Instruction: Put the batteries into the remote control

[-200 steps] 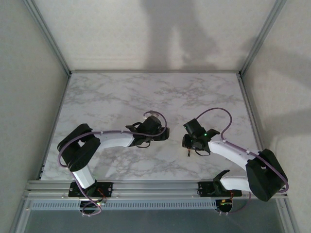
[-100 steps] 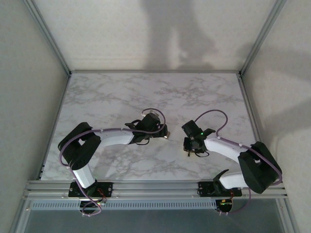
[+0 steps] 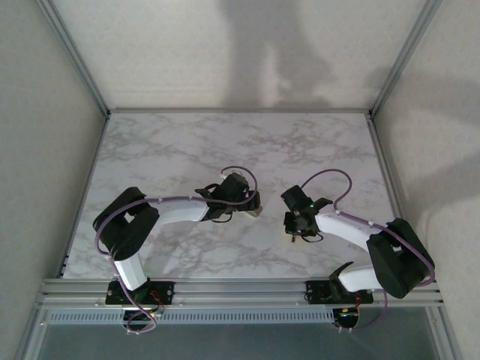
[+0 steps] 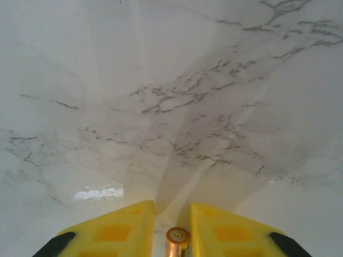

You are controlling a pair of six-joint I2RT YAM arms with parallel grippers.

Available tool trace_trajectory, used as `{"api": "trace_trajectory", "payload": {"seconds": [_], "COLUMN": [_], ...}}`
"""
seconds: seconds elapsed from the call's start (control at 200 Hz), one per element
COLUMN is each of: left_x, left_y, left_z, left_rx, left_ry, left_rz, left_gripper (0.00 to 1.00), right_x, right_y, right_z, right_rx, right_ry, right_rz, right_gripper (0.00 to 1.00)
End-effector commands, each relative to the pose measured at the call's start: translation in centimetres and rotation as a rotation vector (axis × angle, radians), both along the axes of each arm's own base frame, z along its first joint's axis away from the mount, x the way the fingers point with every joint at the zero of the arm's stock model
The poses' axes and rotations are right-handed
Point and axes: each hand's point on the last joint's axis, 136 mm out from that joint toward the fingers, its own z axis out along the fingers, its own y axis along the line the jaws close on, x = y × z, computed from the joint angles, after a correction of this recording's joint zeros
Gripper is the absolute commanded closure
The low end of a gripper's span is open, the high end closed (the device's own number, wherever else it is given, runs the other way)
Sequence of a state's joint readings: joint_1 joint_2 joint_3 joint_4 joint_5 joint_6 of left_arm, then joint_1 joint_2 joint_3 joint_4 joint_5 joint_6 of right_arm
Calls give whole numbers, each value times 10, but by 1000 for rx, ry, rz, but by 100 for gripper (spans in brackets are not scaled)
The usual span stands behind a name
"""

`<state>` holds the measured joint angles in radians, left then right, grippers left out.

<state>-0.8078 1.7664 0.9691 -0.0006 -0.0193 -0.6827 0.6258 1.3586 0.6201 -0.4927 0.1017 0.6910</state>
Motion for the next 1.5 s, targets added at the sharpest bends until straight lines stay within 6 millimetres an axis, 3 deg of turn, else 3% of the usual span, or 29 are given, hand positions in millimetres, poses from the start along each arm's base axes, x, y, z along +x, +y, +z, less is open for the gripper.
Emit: {"api": "trace_trajectory", "payload": {"seconds": [0.0,0.3,0.761,0.916,1.097,1.307,1.492], "left_x": [9,15,23,26,28,24,14], "left_y": [-3,-6,-6,5,26,60,89], "left_z": [3,5,14,18,39,50,52], "left_rx": [-5,-16,-37,-58,-92,-132,-152], "left_ry": [-16,-26,-45,-40,-64,-74,-74], "left_rz": [0,-14,-27,-8,33,121,182], "left_gripper": [4,4,4,4,3,0,1], "right_x": [-11,-11,10,30,62,93,108], "right_y": [4,4,15,34,64,117,158], "right_z": [-10,-5,23,42,69,90,94], "right_rx": [23,34,68,115,130,154,167], "right_ry": [61,47,-58,-144,-243,-331,-397], "right_rz": [15,11,54,116,228,410,552], "right_gripper": [75,86,86,85,84,84,85]}}
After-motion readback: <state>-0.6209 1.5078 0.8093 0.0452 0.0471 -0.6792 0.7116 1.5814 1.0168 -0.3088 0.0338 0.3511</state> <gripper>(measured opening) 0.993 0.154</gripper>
